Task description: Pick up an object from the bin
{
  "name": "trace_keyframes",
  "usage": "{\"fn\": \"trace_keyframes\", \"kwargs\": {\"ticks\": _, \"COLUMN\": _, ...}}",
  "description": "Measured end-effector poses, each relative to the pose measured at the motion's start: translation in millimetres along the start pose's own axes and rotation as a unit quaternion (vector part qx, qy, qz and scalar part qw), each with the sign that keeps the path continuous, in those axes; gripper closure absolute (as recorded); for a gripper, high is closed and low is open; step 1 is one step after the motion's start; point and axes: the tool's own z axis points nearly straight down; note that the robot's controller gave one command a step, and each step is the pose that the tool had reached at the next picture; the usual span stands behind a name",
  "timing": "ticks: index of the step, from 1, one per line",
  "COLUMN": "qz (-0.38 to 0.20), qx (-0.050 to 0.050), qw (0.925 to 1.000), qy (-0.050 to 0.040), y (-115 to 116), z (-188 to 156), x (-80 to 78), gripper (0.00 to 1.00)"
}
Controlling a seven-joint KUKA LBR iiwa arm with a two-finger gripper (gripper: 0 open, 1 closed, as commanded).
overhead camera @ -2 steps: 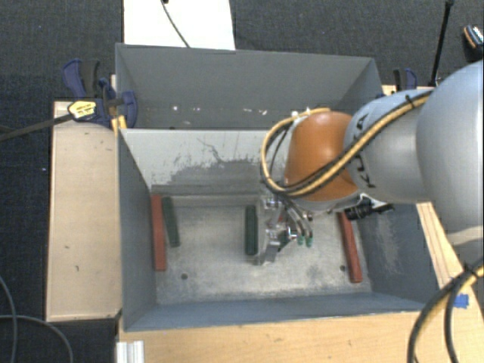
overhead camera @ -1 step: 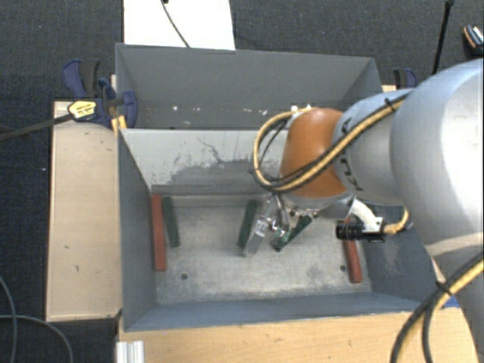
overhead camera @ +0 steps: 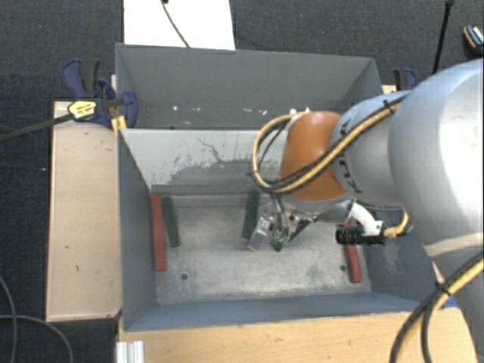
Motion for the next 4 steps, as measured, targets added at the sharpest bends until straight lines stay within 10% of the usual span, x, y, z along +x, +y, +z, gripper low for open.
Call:
{"fn": "trace_keyframes", "kwargs": {"ticks": 1, "qz": -0.003, "qx": -0.007, "qw": 0.9999, "qy": -0.0127, "y": -0.5, "z": -139.0, "x": 17.6, "gripper": 1.00}}
{"fn": "trace_keyframes", "kwargs": {"ticks": 2, "qz": -0.003, "qx": -0.002, "qw": 1.0000, "qy": -0.0067, "y": -49.3, "z": -69.1, "x": 22.6, "gripper": 1.00}}
{"fn": "trace_keyframes", "kwargs": {"ticks": 3, "qz": -0.004, "qx": -0.005, "qw": 0.9999, "qy": -0.0099, "y": -45.8, "z": -72.8, "x": 21.8, "gripper": 0.00}}
{"fn": "trace_keyframes", "kwargs": {"ticks": 4, "qz": 0.031, "qx": -0.004, "qw": 0.9995, "qy": -0.0106, "y": -54.9, "z": 0.1, "x": -37.2, "gripper": 0.00}}
